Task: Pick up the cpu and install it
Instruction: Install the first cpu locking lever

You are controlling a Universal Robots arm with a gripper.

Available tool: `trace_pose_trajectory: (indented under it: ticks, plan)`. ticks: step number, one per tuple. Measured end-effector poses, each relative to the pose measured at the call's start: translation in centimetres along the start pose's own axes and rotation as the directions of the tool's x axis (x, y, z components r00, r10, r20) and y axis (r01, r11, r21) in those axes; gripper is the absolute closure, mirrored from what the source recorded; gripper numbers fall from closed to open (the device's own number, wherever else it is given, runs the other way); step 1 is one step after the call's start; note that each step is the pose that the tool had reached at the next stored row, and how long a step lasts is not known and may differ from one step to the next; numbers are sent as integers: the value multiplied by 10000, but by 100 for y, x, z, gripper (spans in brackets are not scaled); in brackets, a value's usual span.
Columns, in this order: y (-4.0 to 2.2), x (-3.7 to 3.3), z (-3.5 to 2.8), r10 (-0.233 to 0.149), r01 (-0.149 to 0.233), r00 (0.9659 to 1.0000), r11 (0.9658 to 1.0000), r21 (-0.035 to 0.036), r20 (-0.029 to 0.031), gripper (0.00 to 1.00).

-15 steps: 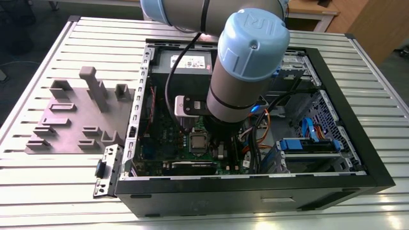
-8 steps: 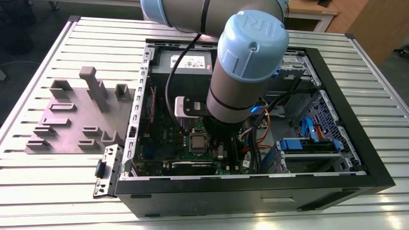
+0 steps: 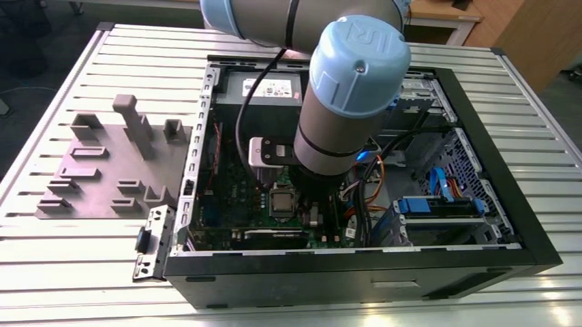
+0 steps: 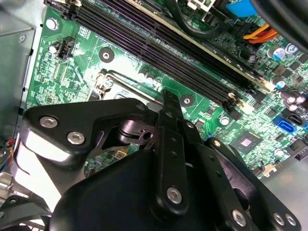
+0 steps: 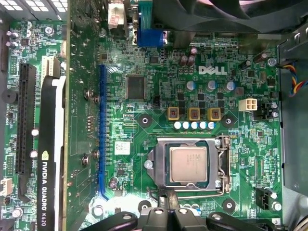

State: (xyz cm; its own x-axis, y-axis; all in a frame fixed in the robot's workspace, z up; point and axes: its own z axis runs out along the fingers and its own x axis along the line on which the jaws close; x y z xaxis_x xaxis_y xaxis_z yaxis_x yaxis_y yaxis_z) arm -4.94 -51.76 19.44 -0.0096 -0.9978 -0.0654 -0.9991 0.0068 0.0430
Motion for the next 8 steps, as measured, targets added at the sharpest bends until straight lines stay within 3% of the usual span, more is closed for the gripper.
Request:
trace_pose_trajectory:
  ticks: [8]
  plan:
    - [-4, -14, 19, 1, -1, 10000, 10000, 0, -17, 89]
